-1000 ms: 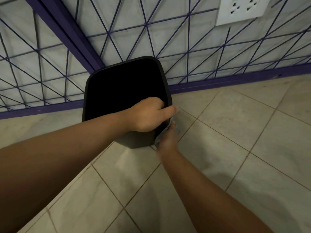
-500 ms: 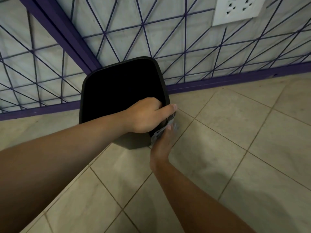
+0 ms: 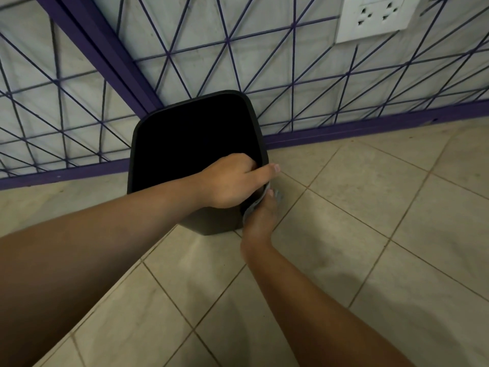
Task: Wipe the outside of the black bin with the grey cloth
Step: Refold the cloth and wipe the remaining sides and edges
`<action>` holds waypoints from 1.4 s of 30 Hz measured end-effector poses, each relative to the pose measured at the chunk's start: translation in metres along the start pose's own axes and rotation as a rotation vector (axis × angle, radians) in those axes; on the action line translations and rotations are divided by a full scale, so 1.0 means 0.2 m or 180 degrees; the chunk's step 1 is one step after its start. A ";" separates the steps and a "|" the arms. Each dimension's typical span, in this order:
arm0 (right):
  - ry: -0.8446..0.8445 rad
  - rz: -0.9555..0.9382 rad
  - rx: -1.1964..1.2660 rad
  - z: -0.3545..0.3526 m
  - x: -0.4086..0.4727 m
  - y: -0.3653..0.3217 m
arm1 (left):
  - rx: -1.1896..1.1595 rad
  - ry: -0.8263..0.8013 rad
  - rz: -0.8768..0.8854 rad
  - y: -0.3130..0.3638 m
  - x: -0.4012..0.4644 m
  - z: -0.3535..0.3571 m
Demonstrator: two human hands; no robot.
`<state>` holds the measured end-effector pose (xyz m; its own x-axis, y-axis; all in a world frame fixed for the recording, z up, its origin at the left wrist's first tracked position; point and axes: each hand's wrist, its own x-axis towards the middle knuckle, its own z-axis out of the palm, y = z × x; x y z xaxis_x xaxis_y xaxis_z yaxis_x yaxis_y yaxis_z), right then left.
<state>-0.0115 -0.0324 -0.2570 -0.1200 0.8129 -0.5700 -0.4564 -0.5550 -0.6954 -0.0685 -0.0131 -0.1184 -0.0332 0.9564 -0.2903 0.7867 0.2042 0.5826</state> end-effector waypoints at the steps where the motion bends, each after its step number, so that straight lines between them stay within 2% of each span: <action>1: -0.0003 -0.0259 -0.0110 0.02 -0.06 0.00 | -0.0013 0.0001 0.0003 0.00 0.00 0.00; 4: -0.0249 -0.0476 -0.0098 -0.01 -0.11 0.02 | 0.0022 -0.0001 0.0013 0.00 0.00 0.00; 7: -0.0086 0.0103 0.0028 -0.05 0.04 0.02 | 0.0058 0.0032 0.0044 0.00 -0.01 0.00; 9: -0.0064 0.0212 0.0050 -0.04 0.05 0.02 | 0.0034 0.0029 0.0056 0.00 -0.01 0.00; 13: -0.0260 -0.0278 -0.0165 -0.04 -0.10 0.05 | -0.0016 -0.0021 0.0030 0.01 -0.01 0.00; 17: -0.0023 0.0265 -0.0065 -0.05 0.05 0.02 | 0.0005 -0.0022 0.0036 0.01 -0.01 0.00; 22: -0.0211 -0.0427 -0.0241 -0.01 -0.13 0.04 | -0.0021 0.0014 0.0037 0.00 0.00 0.00; 27: -0.0139 -0.0072 -0.0281 -0.06 -0.03 0.08 | -0.0046 0.0005 0.0045 0.00 -0.01 0.00; 31: -0.0211 -0.0392 -0.0327 -0.03 -0.14 0.05 | -0.0060 -0.0006 0.0054 0.00 0.00 0.00; 36: -0.0037 0.0088 -0.0212 -0.03 0.00 0.06 | -0.0017 -0.0011 0.0067 -0.01 0.00 0.00; 40: -0.0134 -0.0236 -0.0141 -0.01 -0.10 0.06 | -0.0061 -0.0017 0.0014 0.00 0.00 0.00; 42: -0.0163 -0.0167 -0.0135 -0.03 -0.06 0.09 | -0.0056 -0.0030 -0.0002 0.00 0.00 0.00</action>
<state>-0.0122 -0.0543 -0.2654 -0.1424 0.8484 -0.5099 -0.4258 -0.5175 -0.7422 -0.0694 -0.0136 -0.1183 -0.0278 0.9543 -0.2976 0.7758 0.2084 0.5956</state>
